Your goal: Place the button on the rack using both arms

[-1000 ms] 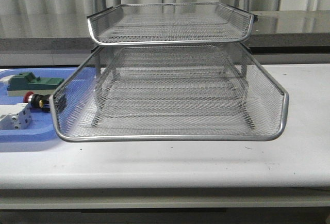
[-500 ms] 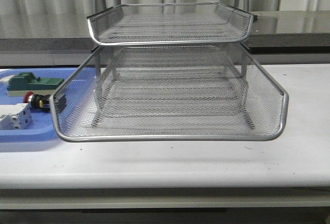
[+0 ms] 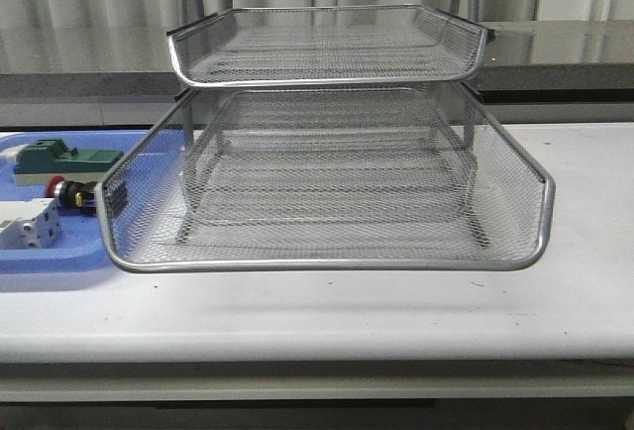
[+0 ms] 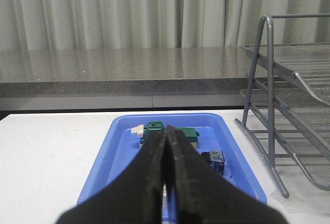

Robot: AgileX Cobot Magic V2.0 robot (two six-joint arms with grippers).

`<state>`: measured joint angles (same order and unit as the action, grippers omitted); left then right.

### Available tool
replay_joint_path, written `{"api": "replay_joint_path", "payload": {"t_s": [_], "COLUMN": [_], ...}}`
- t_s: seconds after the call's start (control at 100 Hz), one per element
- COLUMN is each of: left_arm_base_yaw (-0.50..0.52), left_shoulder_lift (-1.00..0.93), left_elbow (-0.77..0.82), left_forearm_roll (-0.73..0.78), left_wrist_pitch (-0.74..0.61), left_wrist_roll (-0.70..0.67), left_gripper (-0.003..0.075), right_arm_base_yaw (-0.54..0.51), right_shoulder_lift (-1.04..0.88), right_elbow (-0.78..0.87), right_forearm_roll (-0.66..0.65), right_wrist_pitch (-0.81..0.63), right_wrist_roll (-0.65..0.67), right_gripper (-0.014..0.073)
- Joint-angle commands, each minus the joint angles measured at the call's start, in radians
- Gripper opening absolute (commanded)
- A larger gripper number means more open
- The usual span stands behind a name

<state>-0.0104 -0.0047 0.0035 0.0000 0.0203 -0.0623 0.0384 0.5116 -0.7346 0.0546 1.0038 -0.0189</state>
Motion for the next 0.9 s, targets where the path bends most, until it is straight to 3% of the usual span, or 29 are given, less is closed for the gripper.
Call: {"api": "replay_joint_path", "payload": {"t_s": [0.0,0.57,0.74,0.89], "left_arm_base_yaw": [0.003,0.003,0.003,0.003], "left_shoulder_lift": [-0.032,-0.032,-0.032,-0.015], "left_elbow": [0.035,0.035,0.028,-0.04], "left_forearm_roll": [-0.006,-0.006,-0.006,-0.008], "left_wrist_pitch": [-0.081,-0.083,-0.159,-0.114], "left_wrist_roll": [-0.006,-0.006,-0.006,-0.006], "left_gripper": [-0.002,-0.002,-0.002,-0.002], "right_arm_base_yaw": [-0.001,-0.001,-0.001,-0.001], "right_shoulder_lift": [0.003,0.003,0.003,0.003], "right_elbow": [-0.035,-0.035,-0.035,-0.035], "right_forearm_roll": [-0.007,-0.007,-0.007,-0.007], "right_wrist_pitch": [-0.053,-0.053,-0.053,-0.053], "right_wrist_roll": [0.001,0.001,0.001,0.001], "right_gripper": [-0.0068,-0.0068,-0.0068,-0.0068]}}
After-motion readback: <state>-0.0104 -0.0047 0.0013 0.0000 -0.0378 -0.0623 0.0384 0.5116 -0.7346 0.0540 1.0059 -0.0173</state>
